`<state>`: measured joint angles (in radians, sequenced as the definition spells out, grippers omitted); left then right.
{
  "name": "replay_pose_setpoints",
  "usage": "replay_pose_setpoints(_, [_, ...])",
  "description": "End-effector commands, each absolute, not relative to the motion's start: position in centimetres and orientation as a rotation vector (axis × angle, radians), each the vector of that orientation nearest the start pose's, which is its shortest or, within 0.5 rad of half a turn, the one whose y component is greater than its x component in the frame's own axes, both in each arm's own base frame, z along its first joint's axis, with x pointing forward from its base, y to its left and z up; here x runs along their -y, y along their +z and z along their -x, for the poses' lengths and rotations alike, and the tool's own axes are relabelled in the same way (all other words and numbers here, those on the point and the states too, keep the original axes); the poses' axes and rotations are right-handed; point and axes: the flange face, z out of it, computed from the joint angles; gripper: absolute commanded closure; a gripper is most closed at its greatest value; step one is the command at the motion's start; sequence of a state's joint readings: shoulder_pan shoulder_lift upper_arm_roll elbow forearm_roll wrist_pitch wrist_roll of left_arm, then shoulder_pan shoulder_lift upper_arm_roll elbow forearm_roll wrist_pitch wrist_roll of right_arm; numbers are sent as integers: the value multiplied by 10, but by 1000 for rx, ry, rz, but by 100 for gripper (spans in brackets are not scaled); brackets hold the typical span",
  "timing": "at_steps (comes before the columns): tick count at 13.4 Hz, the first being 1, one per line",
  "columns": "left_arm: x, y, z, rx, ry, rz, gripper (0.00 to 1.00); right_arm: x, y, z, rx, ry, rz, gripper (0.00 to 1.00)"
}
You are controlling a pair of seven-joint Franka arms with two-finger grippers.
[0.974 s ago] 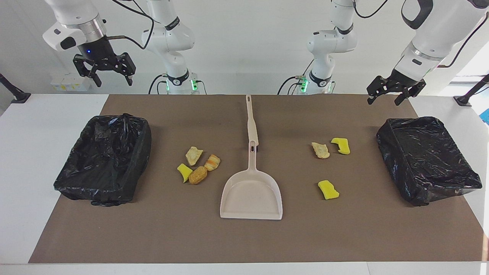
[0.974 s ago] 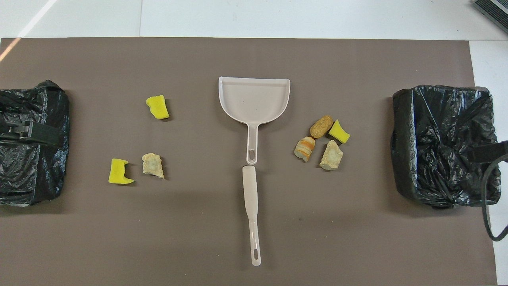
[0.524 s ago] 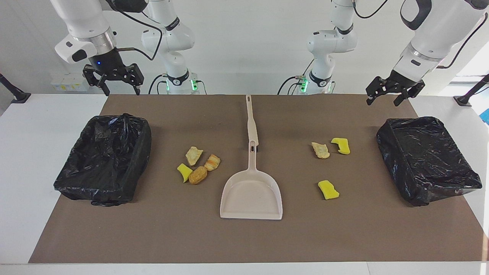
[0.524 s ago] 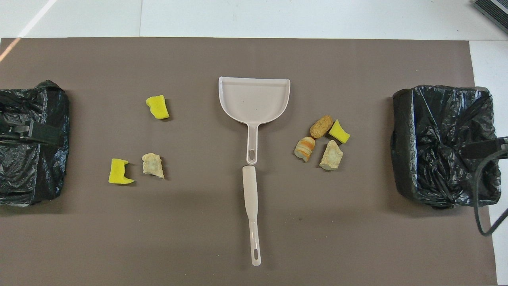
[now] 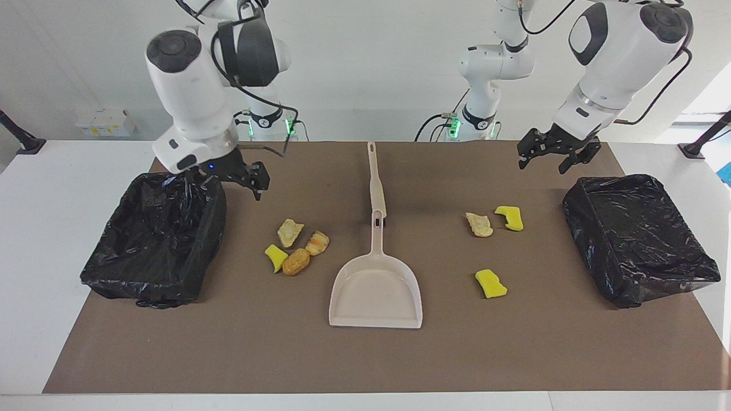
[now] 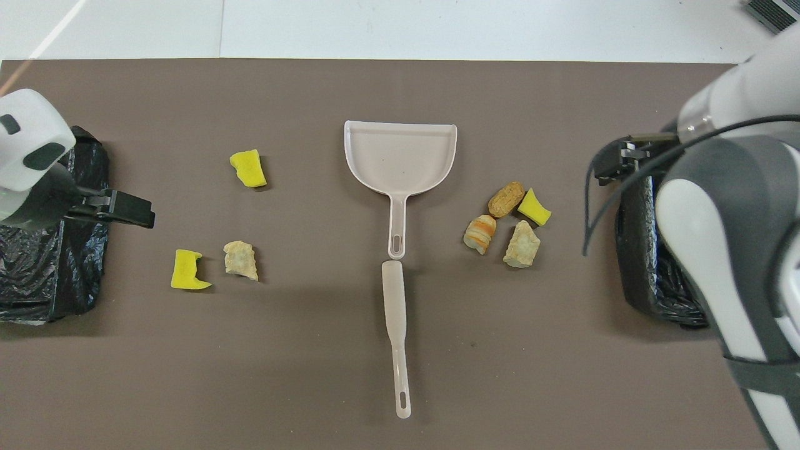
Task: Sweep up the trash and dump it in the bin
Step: 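Grasp the dustpan with the right gripper while the left gripper reaches the brush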
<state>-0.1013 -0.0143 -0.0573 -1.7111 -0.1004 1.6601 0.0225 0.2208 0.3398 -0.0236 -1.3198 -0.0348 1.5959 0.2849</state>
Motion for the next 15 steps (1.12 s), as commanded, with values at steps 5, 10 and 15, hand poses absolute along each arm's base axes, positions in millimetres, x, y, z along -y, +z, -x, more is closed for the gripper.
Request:
replay_pose_setpoints(5, [147,526,-503,-267,-32,3241,0,-263,456,-663,-59,87,3175,0])
replay_pose_setpoints(10, [196,471,-445,-371,-126,3233,0,-344,392,-653,-177,68,3130,0])
replay_pose_setpoints(15, [243,387,-378,-475,-288,3237,0,-395,365,-622,-177,136,3109,0])
